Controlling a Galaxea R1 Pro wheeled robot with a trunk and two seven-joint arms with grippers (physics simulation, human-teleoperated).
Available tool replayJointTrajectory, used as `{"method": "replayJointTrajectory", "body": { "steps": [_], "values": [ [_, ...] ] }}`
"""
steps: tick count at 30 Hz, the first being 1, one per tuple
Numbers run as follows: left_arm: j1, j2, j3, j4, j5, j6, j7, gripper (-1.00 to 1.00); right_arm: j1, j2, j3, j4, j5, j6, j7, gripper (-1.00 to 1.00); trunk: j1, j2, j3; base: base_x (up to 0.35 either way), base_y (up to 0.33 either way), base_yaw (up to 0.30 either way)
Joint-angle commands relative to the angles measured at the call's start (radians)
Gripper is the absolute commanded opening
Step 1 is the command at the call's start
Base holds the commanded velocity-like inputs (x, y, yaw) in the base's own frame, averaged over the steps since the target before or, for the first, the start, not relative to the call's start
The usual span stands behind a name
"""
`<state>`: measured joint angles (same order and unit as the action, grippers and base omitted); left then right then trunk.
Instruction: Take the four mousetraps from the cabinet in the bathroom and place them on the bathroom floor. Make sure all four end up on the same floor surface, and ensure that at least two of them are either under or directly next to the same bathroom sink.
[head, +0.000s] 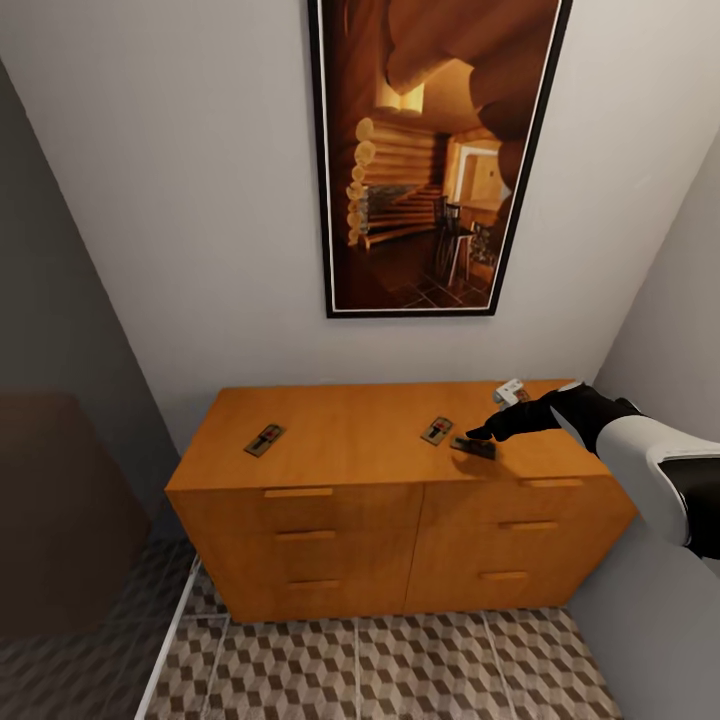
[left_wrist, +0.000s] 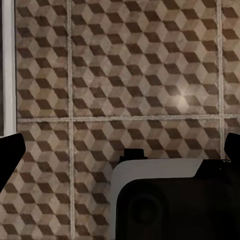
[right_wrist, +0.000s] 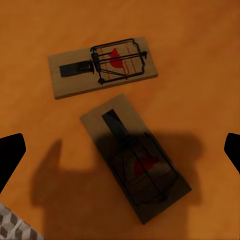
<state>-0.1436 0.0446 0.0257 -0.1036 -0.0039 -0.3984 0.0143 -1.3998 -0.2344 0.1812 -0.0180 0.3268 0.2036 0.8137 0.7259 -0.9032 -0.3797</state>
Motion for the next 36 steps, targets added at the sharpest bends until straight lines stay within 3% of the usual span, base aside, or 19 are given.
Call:
{"method": "replayJointTrajectory", "body": {
  "steps": [1,21,36],
  "values": [
    [-0.001,0.000,0.002,0.001,-0.001,-0.003,0.001,1.00,-0.001,0.000,0.007,-0.002,-0.008,0.008,0.004,1.00,0.000,-0.001,-0.002,0.000,0.000,0.000],
    [-0.001,0.000,0.002,0.001,-0.001,-0.003,0.001,1.00,-0.001,0.000,0.007,-0.002,-0.008,0.008,0.005,1.00,0.000,-0.001,-0.027,0.000,0.000,0.000],
    [-0.001,0.000,0.002,0.001,0.000,-0.003,0.001,1.00,-0.001,0.000,0.007,-0.002,-0.008,0.008,0.006,1.00,0.000,-0.001,-0.029,0.000,0.000,0.000]
  ]
}}
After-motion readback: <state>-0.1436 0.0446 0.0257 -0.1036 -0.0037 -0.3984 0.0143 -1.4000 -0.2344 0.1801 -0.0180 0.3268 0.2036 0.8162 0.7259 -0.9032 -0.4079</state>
